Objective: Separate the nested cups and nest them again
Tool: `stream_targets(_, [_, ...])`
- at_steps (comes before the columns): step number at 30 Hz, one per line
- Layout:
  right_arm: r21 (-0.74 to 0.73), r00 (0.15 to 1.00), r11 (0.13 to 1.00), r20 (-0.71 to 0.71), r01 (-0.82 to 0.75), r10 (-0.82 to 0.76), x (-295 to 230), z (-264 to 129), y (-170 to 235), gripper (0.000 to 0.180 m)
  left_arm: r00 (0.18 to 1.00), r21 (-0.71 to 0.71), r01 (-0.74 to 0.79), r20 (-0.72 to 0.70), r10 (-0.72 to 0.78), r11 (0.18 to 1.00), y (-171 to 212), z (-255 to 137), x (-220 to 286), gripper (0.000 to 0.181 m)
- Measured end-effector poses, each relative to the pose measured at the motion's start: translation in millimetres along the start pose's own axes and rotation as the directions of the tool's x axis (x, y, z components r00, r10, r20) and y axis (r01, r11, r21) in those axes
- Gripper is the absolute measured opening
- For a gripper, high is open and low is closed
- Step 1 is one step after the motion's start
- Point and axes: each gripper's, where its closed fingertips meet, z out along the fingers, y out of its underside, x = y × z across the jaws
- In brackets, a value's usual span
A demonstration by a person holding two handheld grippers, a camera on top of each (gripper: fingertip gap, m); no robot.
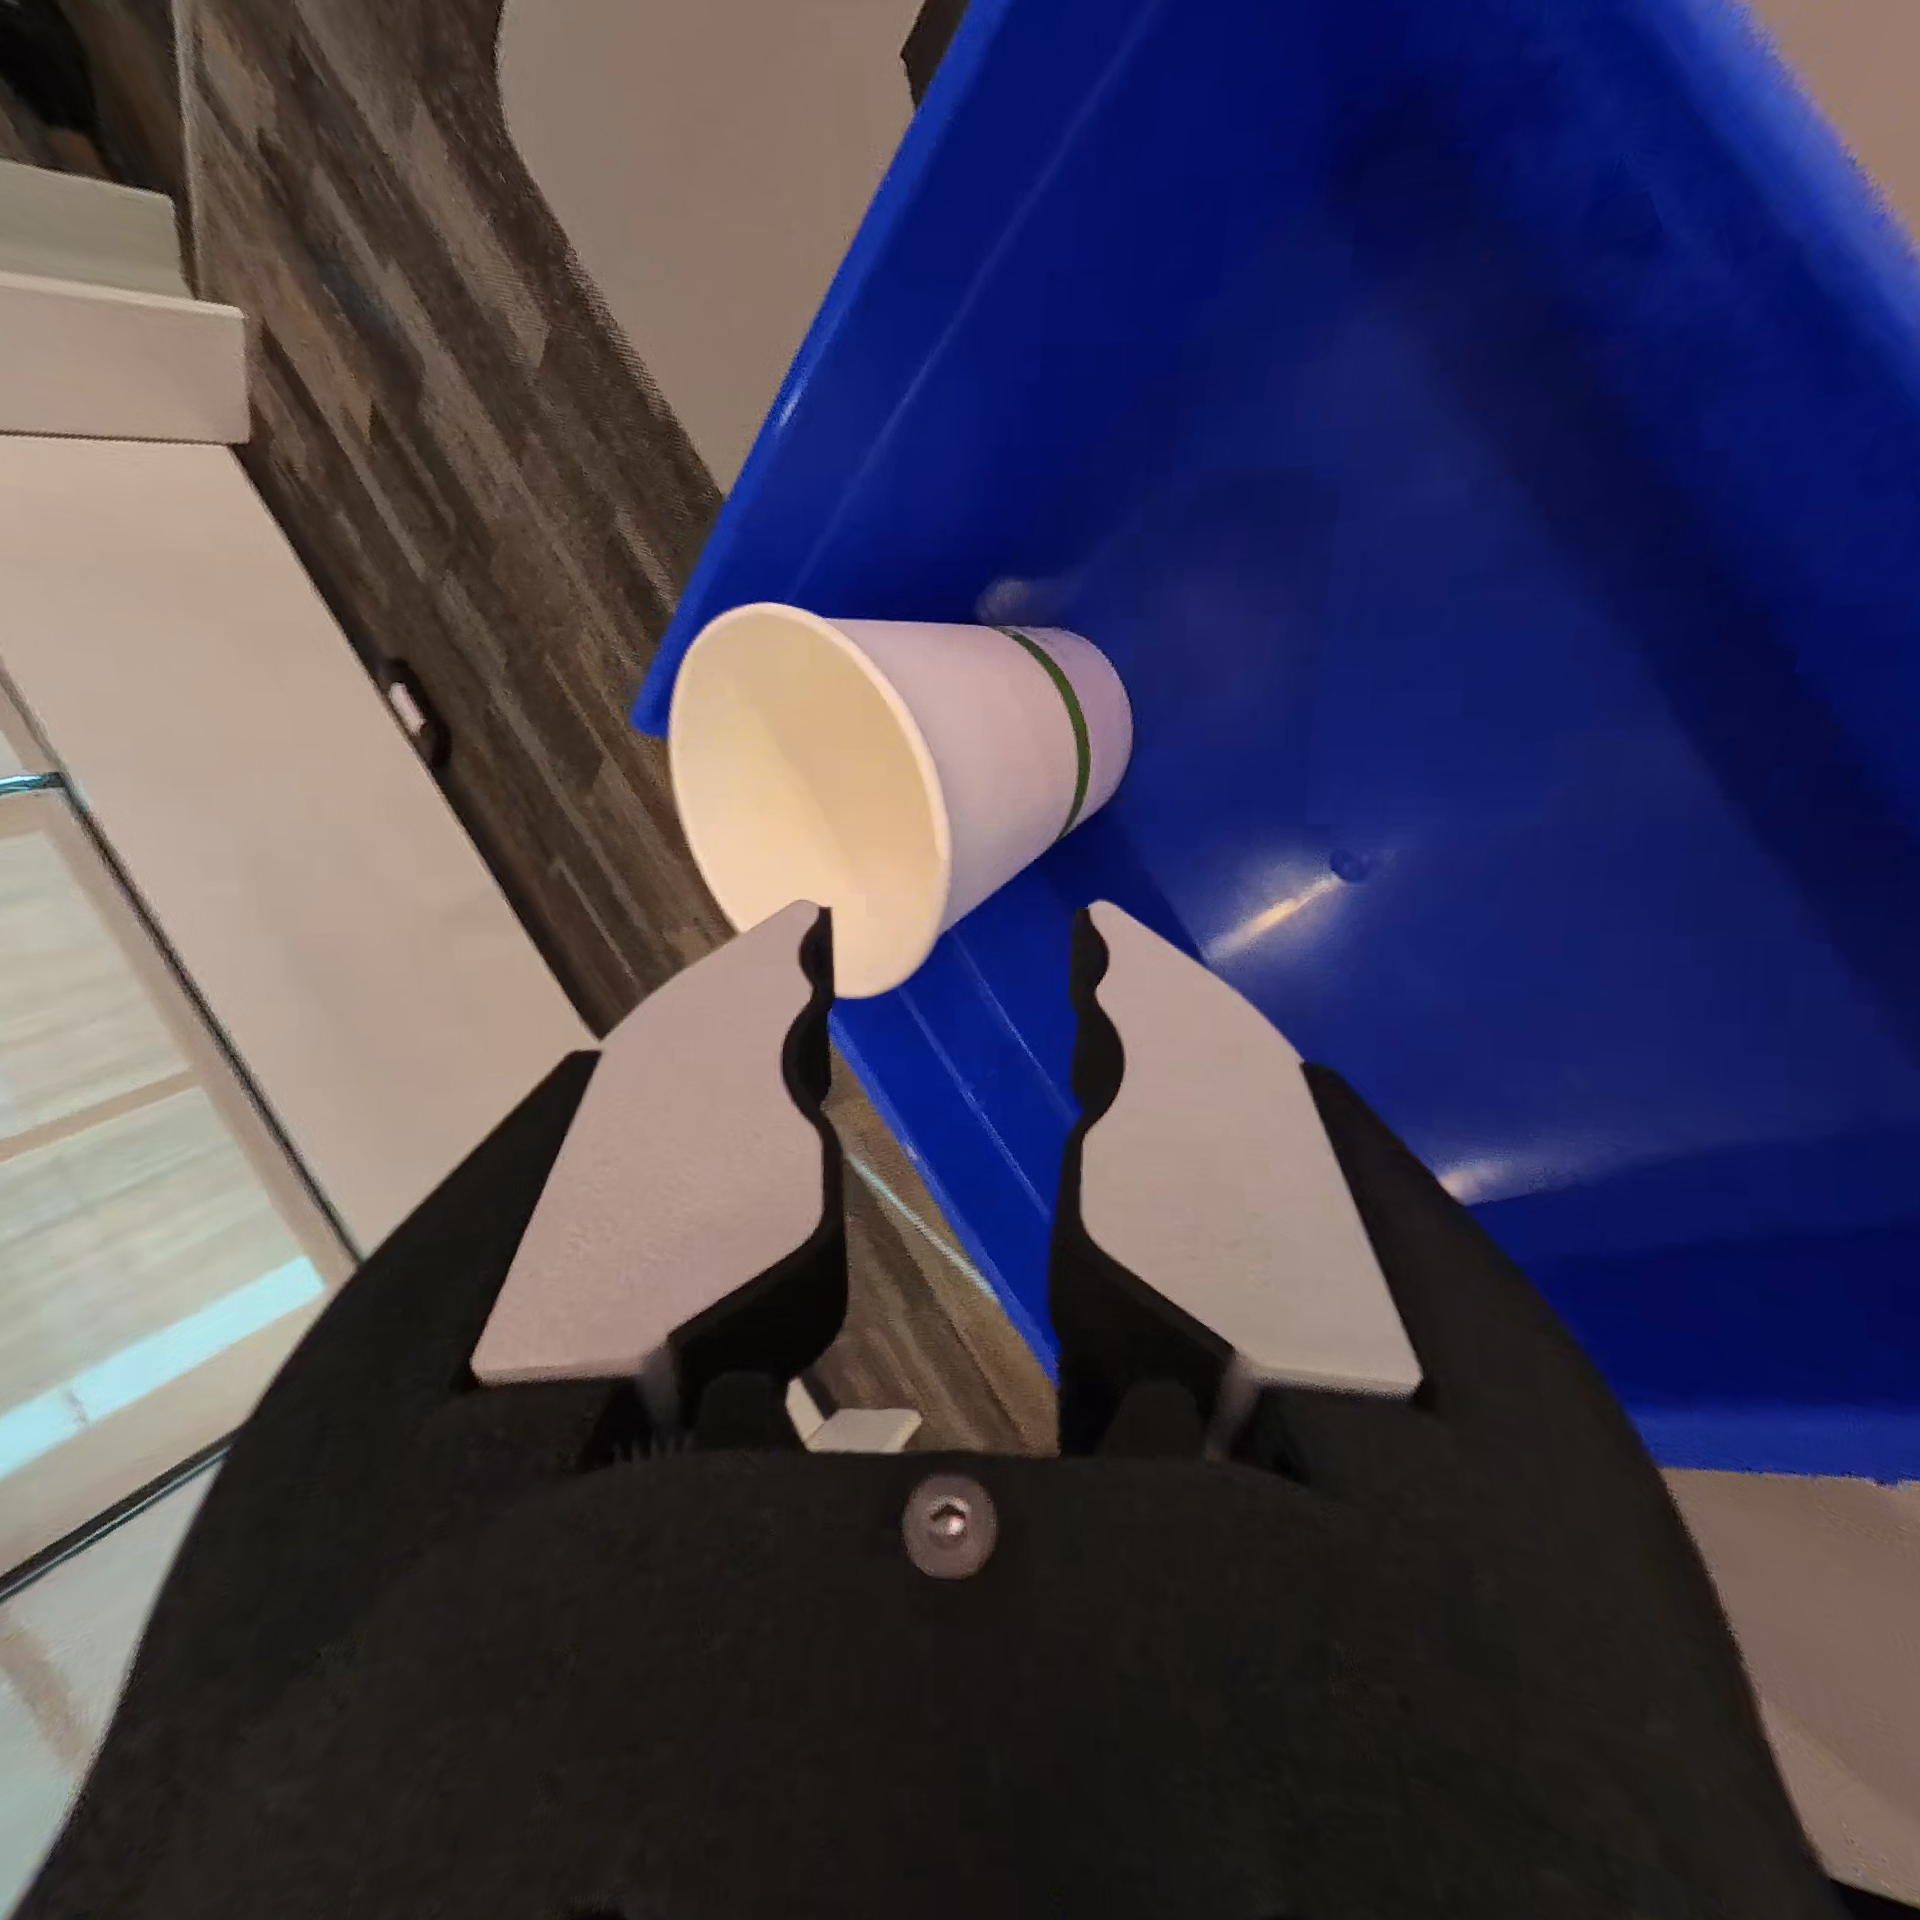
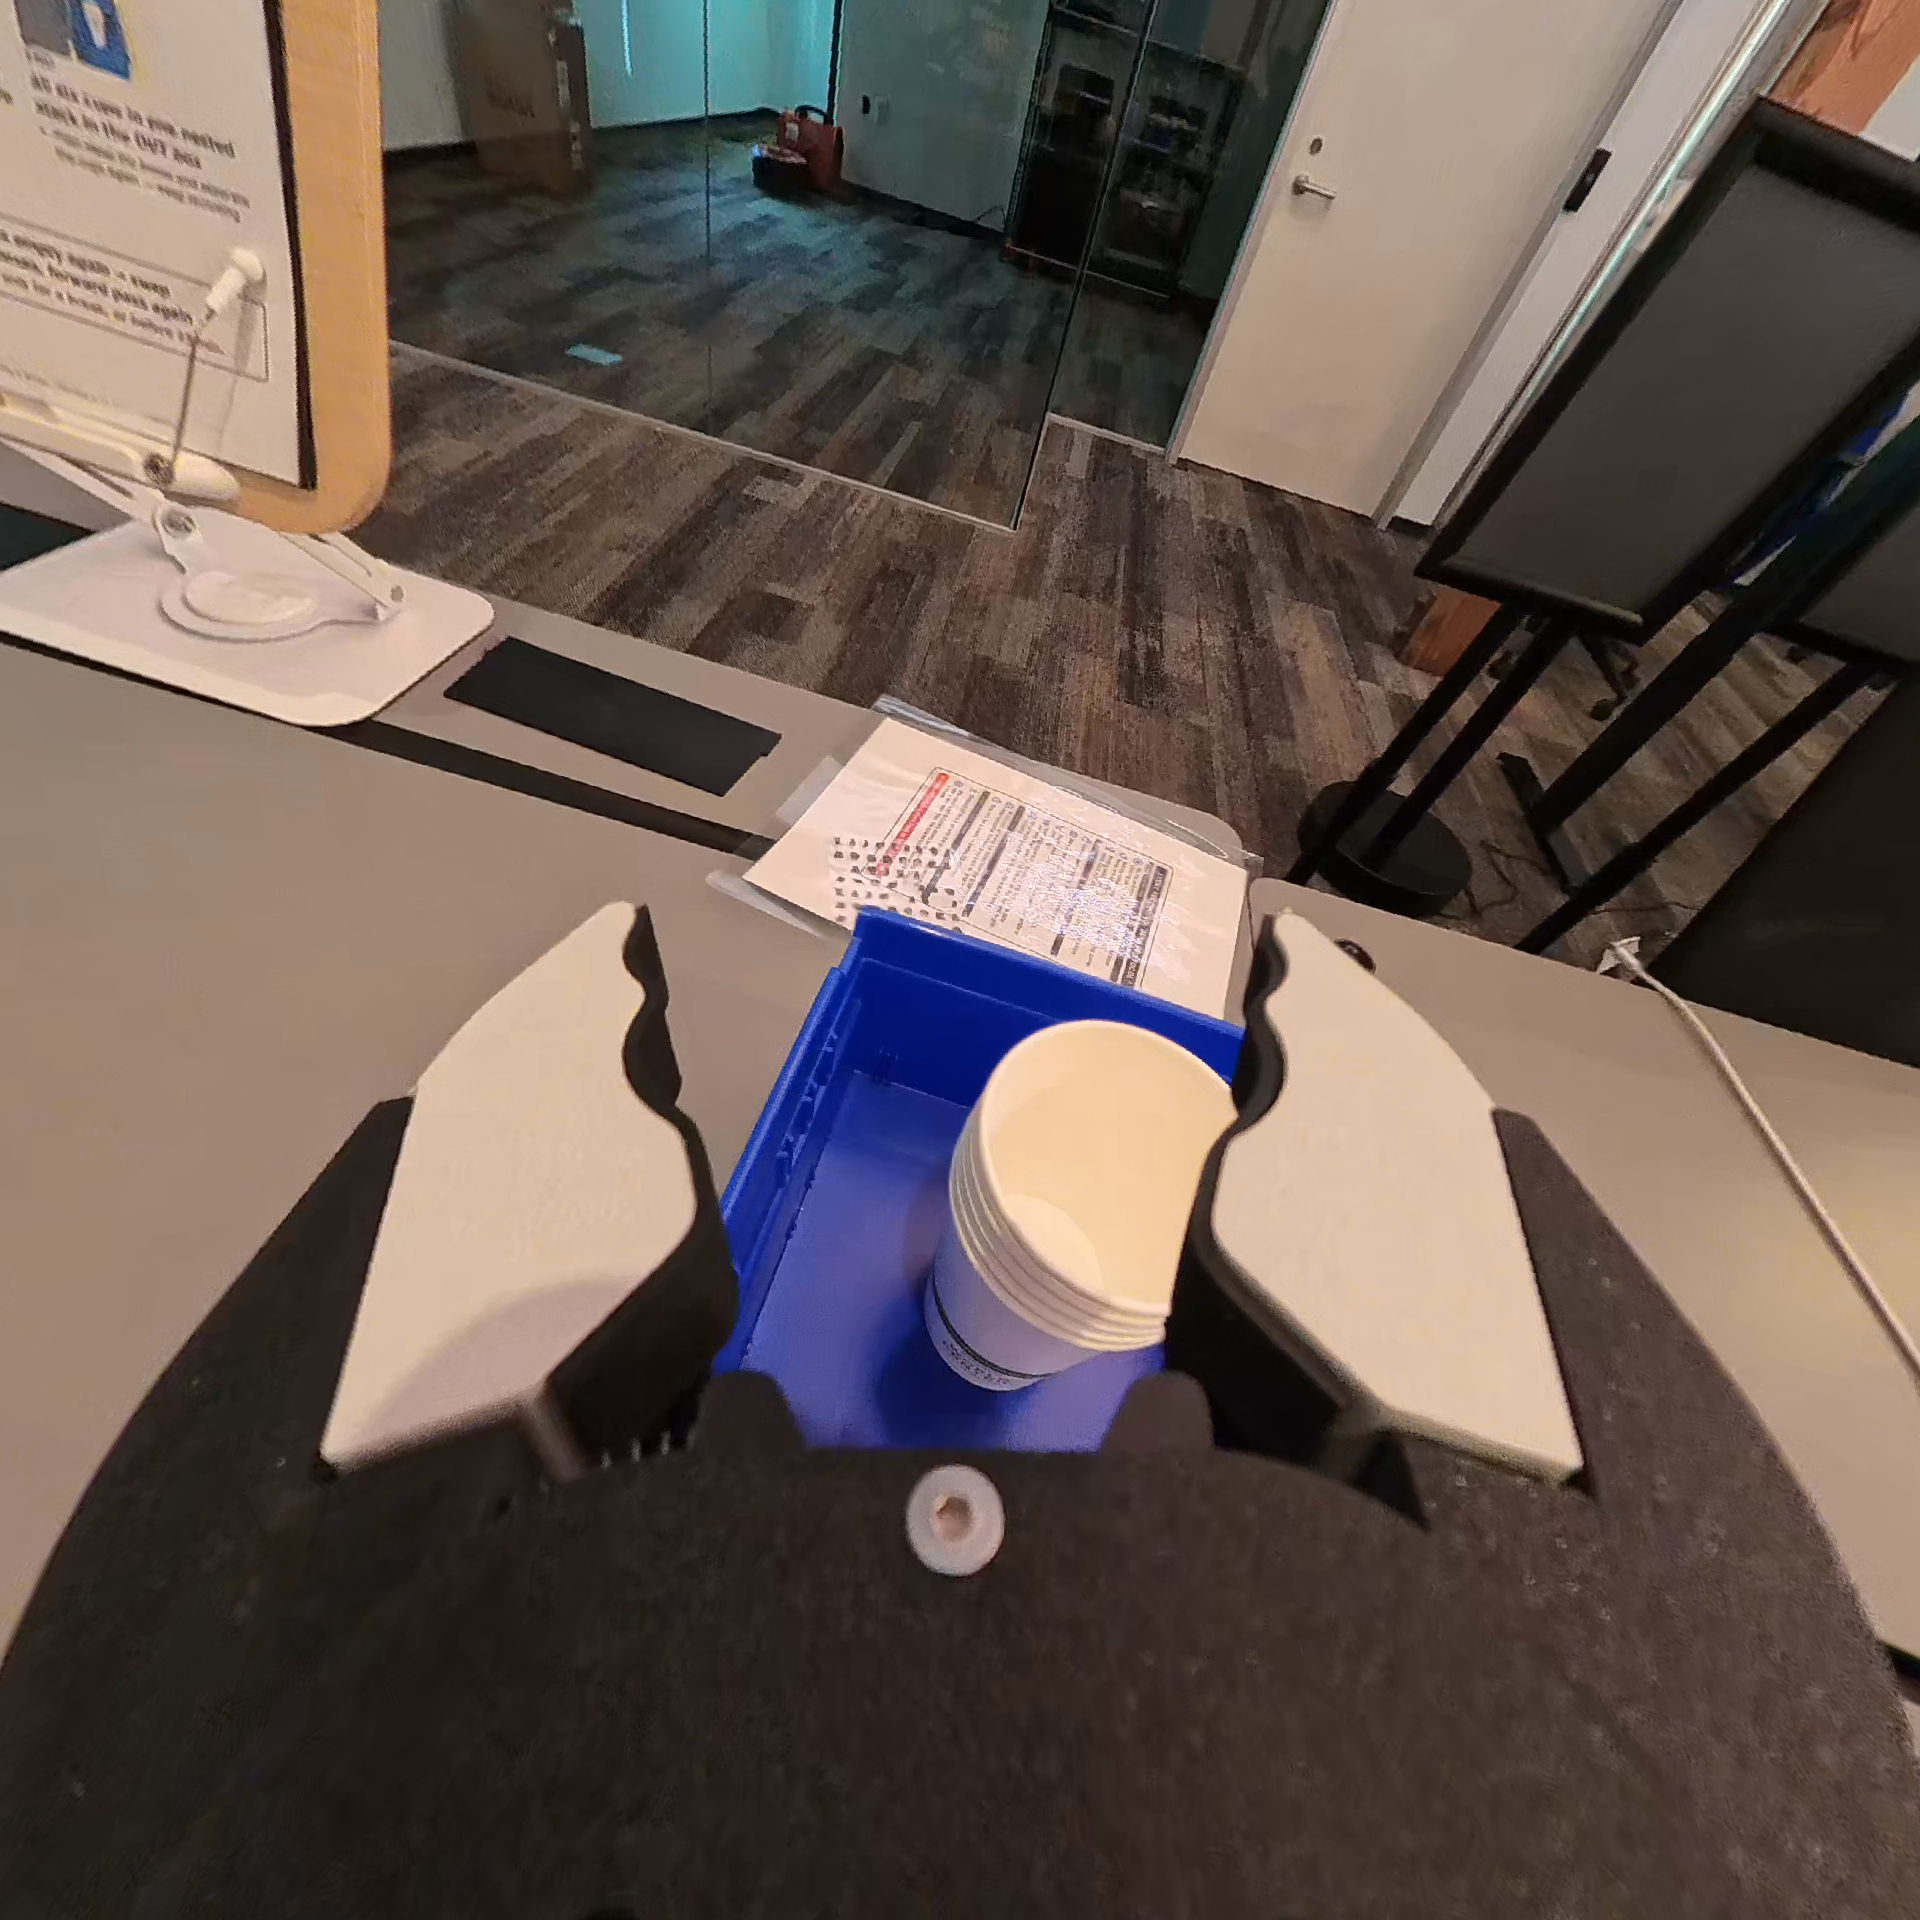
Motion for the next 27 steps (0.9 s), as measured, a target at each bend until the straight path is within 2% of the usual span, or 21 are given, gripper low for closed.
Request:
stream_targets(4, [-0.023, 0.999, 0.999, -0.012, 0.049, -0.049, -7, 8, -2, 0.101, 0.996, 0.004, 0.017, -0.082, -0.017, 1.0, -1, 21, 5, 0.042])
stream_targets(12, [-0.082, 0.994, 0.99, 0.016, 0.113, -0.112, -26, 25, 2, 0.101, 0.989, -0.039, -0.004, -0.146, -0.001, 0.999, 0, 48, 6, 0.039])
stream_targets(16, [-0.111, 0.992, 0.985, 0.014, 0.129, -0.128, -26, 29, 7, 0.101, 0.984, -0.051, -0.004, -0.181, -0.006, 0.999, 0, 56, 10, 0.027])
stream_targets(21, [-0.114, 0.992, 0.985, 0.02, 0.128, -0.127, -28, 30, 8, 0.1, 0.971, -0.059, 0.012, -0.236, -0.026, 0.998, 4, 57, 17, 0.003])
stream_targets(27, [-0.088, 0.991, 0.988, 0.047, 0.128, -0.125, -33, 29, 3, 0.099, 0.962, -0.037, 0.004, -0.273, -0.014, 0.999, 7, 37, 28, 0.0])
